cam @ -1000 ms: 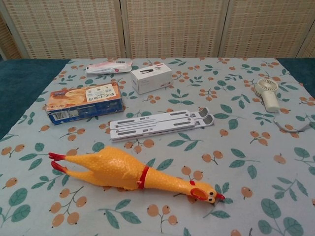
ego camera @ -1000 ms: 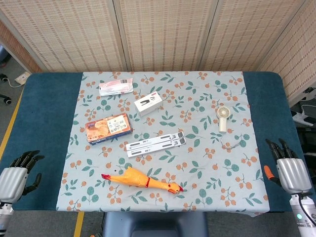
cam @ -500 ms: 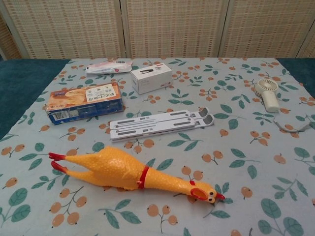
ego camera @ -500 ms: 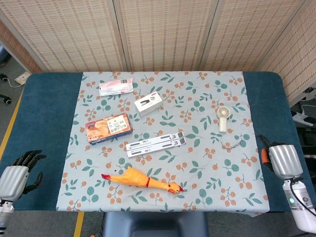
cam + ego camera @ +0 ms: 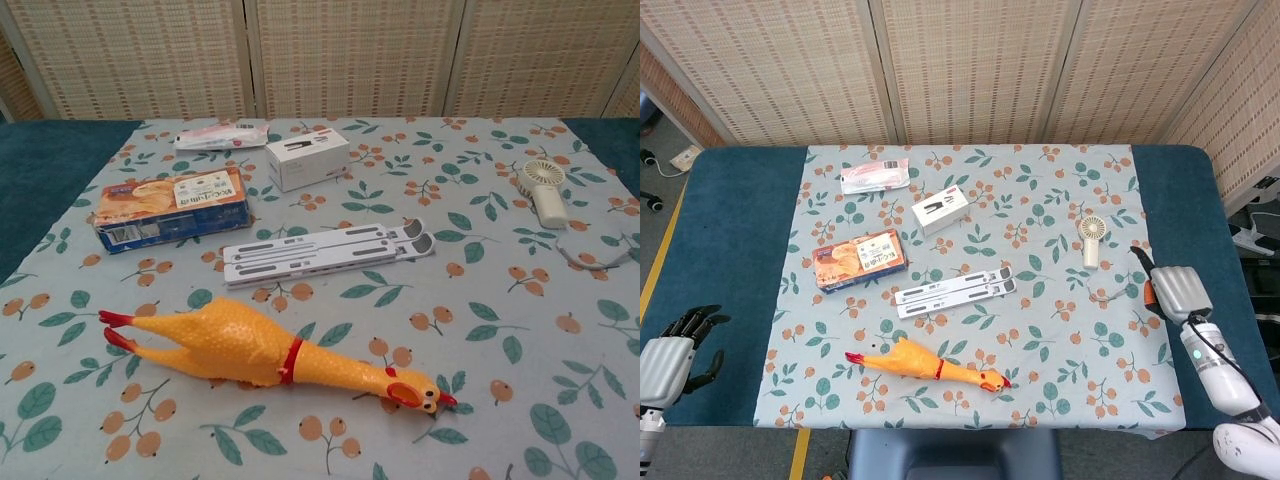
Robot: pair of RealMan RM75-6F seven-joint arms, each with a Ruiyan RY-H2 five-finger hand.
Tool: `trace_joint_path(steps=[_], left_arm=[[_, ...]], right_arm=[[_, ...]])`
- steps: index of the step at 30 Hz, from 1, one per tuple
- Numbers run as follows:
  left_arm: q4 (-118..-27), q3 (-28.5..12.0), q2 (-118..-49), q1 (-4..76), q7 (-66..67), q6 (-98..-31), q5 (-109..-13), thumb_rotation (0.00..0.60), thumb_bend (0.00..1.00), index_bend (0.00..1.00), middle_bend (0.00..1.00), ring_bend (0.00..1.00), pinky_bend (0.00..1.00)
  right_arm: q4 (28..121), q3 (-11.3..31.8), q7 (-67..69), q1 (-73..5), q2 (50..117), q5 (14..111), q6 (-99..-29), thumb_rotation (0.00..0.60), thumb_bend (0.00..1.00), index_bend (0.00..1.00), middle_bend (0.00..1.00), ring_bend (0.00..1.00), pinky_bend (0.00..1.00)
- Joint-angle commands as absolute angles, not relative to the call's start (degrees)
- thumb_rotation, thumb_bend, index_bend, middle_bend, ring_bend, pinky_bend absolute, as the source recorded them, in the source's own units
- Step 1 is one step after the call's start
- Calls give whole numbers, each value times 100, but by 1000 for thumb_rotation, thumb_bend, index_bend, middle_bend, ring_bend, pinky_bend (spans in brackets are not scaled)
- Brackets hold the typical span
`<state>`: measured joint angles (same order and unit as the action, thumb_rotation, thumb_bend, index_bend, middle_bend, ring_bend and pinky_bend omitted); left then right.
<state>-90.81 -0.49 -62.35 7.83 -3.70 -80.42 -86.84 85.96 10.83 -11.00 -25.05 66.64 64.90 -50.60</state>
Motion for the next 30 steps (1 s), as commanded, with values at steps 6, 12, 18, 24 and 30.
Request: trace_joint_path(steps=[6, 12, 18, 24, 30], left_arm=[[-9116, -32, -6221, 807, -329, -7962, -8657, 600, 470, 252, 138, 130, 263], [-9119, -18, -6199, 814, -384, -7941, -8670, 600, 470, 252, 138, 130, 263], [-9128, -9, -6175, 814, -447, -7934, -8675, 600, 470, 253, 138, 130, 263], [-9132, 2, -6162, 825, -467, -7900, -8672, 600, 471, 253, 138, 130, 264], [-9153, 1, -6156, 845, -442, -7843, -8634, 600, 472, 254, 138, 131, 264]], right_arm=[[8073, 1168, -1248, -2974, 7121, 5985, -4668, 600, 874, 137, 865, 696, 739], [7803, 1164, -1333, -3205, 7337, 5599, -4447, 600, 901, 137, 880, 697, 740], [7466, 1094, -1631, -3443, 7594, 5082, -4241, 600, 906, 124, 881, 697, 739], [7169, 1004, -1753, -3615, 7801, 4737, -4068, 600, 906, 75, 881, 697, 740], [7066, 944, -1671, -3674, 7899, 4631, -3975, 600, 906, 59, 881, 697, 740]])
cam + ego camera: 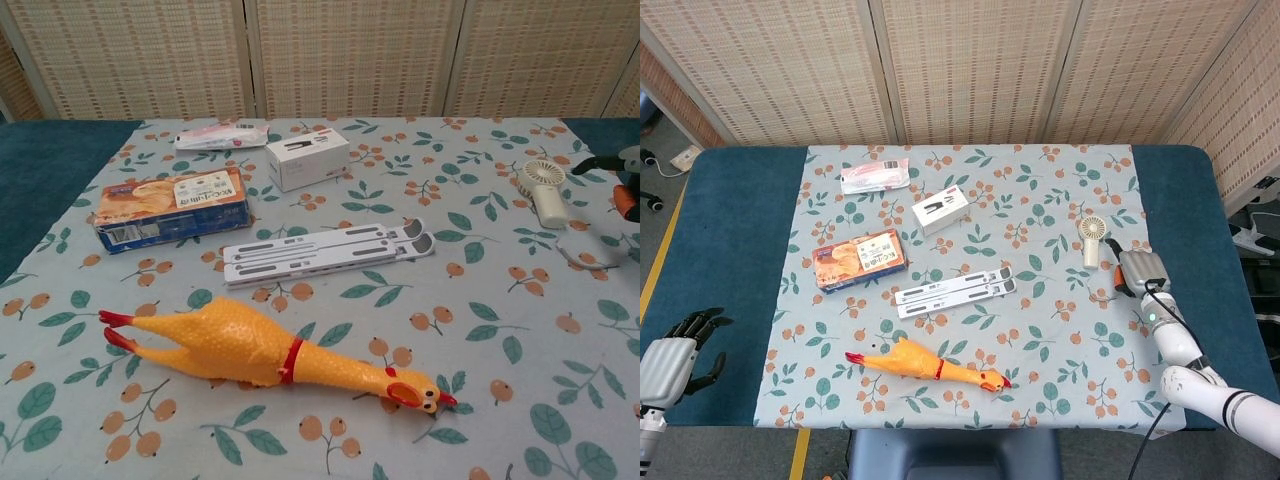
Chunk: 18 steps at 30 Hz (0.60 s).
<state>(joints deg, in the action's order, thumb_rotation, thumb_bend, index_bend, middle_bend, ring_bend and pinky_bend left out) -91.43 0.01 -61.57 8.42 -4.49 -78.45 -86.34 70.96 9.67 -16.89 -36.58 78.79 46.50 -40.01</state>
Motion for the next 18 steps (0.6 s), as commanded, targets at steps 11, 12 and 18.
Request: trace_joint_path(steps=[11, 12, 18], left_arm=[[-9170, 10, -6140, 847, -449, -7817, -8609, 600, 470, 254, 138, 130, 264], [-9172, 9, -6138, 848, -447, -7814, -8607, 600, 470, 254, 138, 130, 264], [-9207, 10, -6131, 861, -412, -7788, -8597, 600, 471, 254, 138, 131, 264]], right_arm=[[6930, 794, -1590, -3703, 7968, 4607, -3935, 600, 906, 59, 882, 697, 740], [6903, 787, -1580, -3705, 7982, 4601, -3930, 600, 906, 59, 881, 697, 739], [6727, 754, -1452, -3720, 8083, 4634, -3837, 600, 906, 59, 881, 697, 739]])
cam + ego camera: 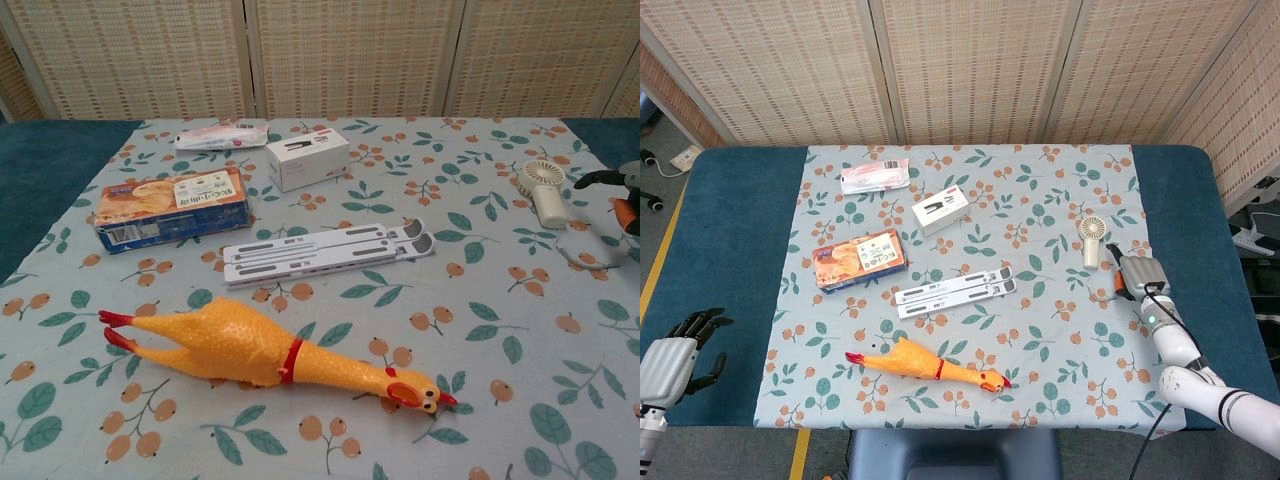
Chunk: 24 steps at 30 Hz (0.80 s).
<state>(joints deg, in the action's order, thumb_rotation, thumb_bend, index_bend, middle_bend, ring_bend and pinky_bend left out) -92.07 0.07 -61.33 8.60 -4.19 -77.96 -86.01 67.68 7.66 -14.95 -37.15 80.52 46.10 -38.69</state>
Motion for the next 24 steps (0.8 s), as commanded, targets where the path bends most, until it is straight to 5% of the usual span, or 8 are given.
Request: trace_joint_path(steps=[1, 24], left_arm=[[-9209, 13, -6128, 863, -404, -7780, -8593, 600, 471, 254, 138, 131, 264], [-9230, 21, -6100, 876, -404, -7696, -8516, 600, 470, 253, 138, 132, 265]], right_arm=[[6703, 751, -1419, -3722, 8100, 4660, -3826, 600, 906, 59, 881, 697, 740], [6309, 858, -908, -3802, 8383, 5086, -3768, 600, 906, 59, 881, 697, 739]])
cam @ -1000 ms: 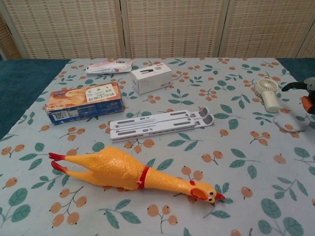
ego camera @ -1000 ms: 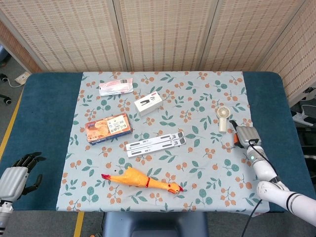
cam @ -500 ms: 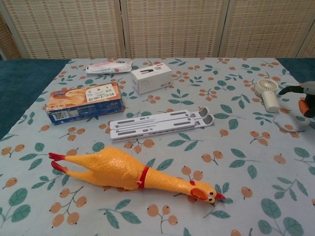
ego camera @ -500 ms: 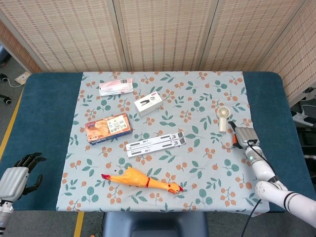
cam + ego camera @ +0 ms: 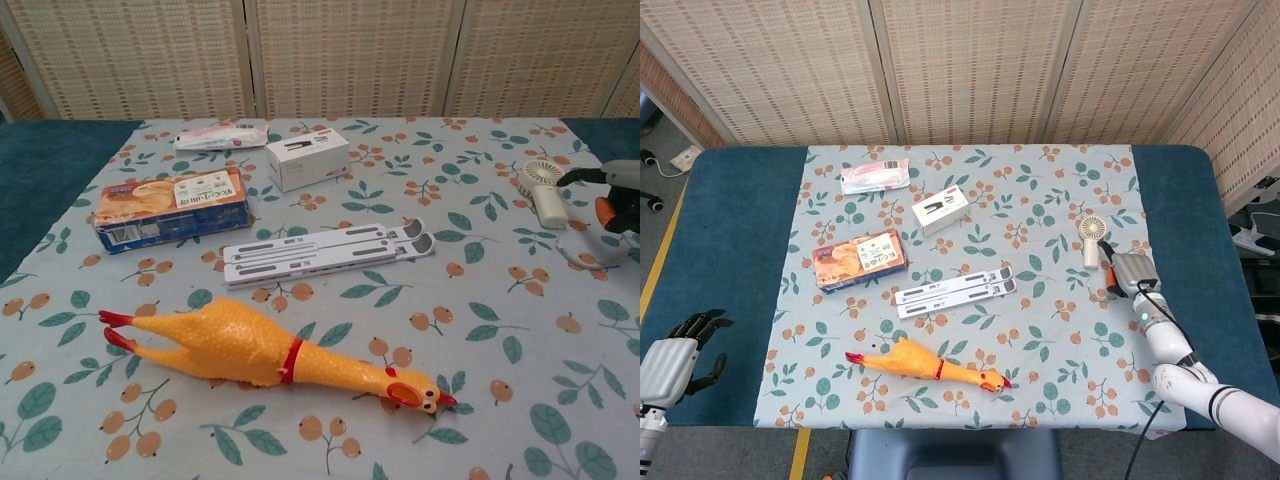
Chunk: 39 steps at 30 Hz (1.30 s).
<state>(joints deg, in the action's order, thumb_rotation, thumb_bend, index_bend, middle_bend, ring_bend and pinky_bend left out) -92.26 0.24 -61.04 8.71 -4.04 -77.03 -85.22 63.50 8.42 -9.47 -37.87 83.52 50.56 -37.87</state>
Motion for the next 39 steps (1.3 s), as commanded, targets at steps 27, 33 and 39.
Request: trace_joint_path(steps=[27, 33, 39], left_arm=[[-9275, 36, -6069, 864, -398, -7701, -8523, 600, 471, 254, 139, 132, 267], [-9278, 39, -6062, 863, -414, -7698, -8524, 600, 470, 254, 138, 132, 267], [-9287, 31, -6053, 863, -416, -7691, -8502, 600, 470, 254, 138, 132, 267]], right_arm=[[6048, 902, -607, -3814, 8508, 5274, -3618, 600, 906, 59, 881, 697, 739], [5958, 892, -597, -3822, 8568, 5262, -3567, 600, 906, 59, 882, 697, 740], [5889, 895, -596, -3836, 8620, 5262, -3546, 600, 907, 60, 881, 697, 740]])
